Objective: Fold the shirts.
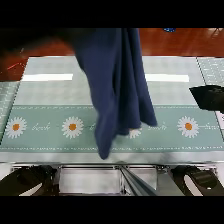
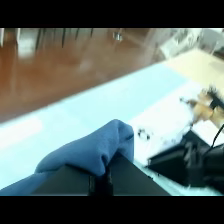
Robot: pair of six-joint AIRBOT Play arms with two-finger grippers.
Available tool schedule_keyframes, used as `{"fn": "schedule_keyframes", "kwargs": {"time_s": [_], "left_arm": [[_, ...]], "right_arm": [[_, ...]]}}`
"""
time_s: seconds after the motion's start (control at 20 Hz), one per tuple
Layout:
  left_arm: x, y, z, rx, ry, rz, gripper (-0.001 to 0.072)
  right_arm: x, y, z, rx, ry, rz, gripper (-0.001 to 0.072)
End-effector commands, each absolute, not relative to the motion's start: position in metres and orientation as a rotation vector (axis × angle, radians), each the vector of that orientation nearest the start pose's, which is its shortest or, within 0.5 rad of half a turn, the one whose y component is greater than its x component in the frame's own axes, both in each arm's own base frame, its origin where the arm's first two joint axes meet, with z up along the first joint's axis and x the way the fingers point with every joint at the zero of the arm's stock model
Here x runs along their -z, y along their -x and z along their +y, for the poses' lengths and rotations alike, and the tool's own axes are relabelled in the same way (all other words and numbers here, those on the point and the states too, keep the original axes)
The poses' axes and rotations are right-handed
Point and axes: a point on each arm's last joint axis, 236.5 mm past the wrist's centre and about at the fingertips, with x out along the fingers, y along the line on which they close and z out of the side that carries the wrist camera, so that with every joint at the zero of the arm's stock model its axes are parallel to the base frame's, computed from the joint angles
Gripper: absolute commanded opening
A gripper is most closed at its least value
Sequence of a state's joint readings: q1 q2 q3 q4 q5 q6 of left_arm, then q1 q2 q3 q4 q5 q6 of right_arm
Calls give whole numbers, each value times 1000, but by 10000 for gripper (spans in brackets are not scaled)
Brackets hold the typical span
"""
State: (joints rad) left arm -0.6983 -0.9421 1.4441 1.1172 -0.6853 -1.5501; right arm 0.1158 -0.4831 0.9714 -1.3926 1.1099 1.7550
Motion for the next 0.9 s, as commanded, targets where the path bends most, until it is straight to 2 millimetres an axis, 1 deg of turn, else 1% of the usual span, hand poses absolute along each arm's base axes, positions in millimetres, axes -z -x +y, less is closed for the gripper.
{"fn": "schedule_keyframes", "kwargs": {"time_s": [0.0, 0.1, 0.15, 0.25, 0.3, 0.35, 0.4, 0.45, 0.5, 0.55, 0.6, 0.65, 0.7, 0.75, 0.8, 0.85], "left_arm": [[-251, -267, -324, 899, 295, 561, 25], [-166, -267, -307, 829, 216, 703, 25], [-117, -265, -293, 783, 187, 795, 25], [-33, -251, -262, 682, 171, 974, 26], [-2, -243, -246, 638, 166, 1042, 27], [24, -234, -230, 588, 173, 1111, 30], [41, -227, -214, 546, 178, 1173, 147], [49, -223, -201, 516, 174, 1221, 463], [53, -222, -186, 481, 156, 1256, 507], [51, -225, -168, 440, 141, 1289, 507], [44, -232, -149, 392, 135, 1306, 506], [30, -244, -126, 330, 148, 1309, 506], [14, -257, -102, 263, 171, 1299, 506], [-5, -271, -72, 193, 194, 1264, 506], [-19, -281, -41, 116, 235, 1216, 506], [-22, -284, -14, 20, 315, 1181, 506]], "right_arm": [[-205, -265, 68, -179, -261, 663, 399], [-202, -264, 68, -178, -257, 677, 399], [-199, -263, 68, -178, -252, 688, 399], [-186, -263, 68, -174, -249, 741, 399], [-177, -264, 69, -172, -250, 775, 399], [-166, -266, 70, -169, -251, 805, 399], [-154, -268, 70, -163, -250, 836, 400], [-141, -270, 70, -156, -249, 872, 400], [-128, -273, 70, -153, -243, 905, 399], [-115, -278, 70, -146, -244, 937, 399], [-105, -285, 70, -144, -227, 949, 399], [-98, -293, 58, -112, -178, 956, 400], [-93, -298, 32, -28, -127, 962, 399], [-90, -295, -7, 99, -89, 974, 400], [-85, -284, -45, 222, -78, 1011, 400], [-75, -264, -75, 329, -113, 1076, 400]]}}
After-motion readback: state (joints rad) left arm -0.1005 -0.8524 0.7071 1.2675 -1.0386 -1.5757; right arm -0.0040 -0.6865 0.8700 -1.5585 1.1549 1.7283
